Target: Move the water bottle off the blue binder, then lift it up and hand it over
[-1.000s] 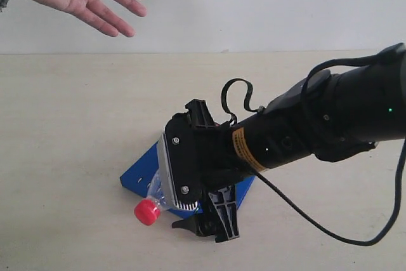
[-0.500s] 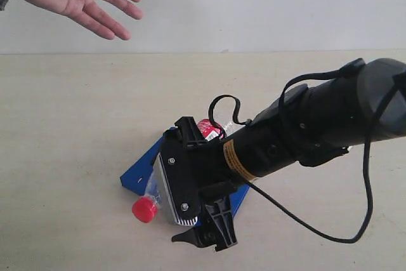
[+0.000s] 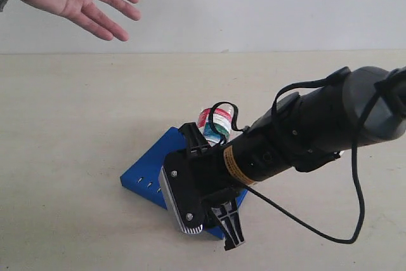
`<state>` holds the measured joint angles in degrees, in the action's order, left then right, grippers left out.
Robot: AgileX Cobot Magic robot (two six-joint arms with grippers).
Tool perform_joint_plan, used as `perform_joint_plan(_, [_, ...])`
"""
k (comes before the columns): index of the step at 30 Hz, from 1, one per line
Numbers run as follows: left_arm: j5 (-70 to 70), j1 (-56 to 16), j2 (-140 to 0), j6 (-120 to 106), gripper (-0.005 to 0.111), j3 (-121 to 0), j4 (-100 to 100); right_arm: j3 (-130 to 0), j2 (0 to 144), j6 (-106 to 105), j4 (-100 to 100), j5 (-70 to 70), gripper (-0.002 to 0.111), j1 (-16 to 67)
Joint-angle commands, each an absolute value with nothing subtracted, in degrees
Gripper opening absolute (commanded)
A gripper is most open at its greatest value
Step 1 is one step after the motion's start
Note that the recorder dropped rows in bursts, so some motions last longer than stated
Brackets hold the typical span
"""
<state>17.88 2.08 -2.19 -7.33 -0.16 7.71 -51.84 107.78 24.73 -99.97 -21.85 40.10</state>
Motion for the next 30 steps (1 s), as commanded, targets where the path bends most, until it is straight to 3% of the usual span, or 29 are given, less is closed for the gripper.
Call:
perform_joint_plan(1, [17.4, 2.1, -2.6, -7.6, 0.004, 0.0, 7.6, -51.5, 108.0, 24.9, -99.9, -21.6, 0.031, 40.0])
perform_joint_plan(17, [17.4, 2.1, -2.6, -7.6, 0.004, 0.0, 7.6, -51.5, 107.9, 17.0, -92.9, -21.8, 0.034, 40.0])
perform_joint_plan(23, [17.4, 2.1, -2.6, -7.6, 0.004, 0.0, 7.6, -51.5, 105.5, 17.2, -88.0, -23.8, 0.069, 40.7])
perform_joint_plan(30, [17.4, 2.1, -2.6, -7.6, 0.004, 0.0, 7.6, -50.2, 94.3, 29.1, -88.3, -16.3, 0.069, 42.0])
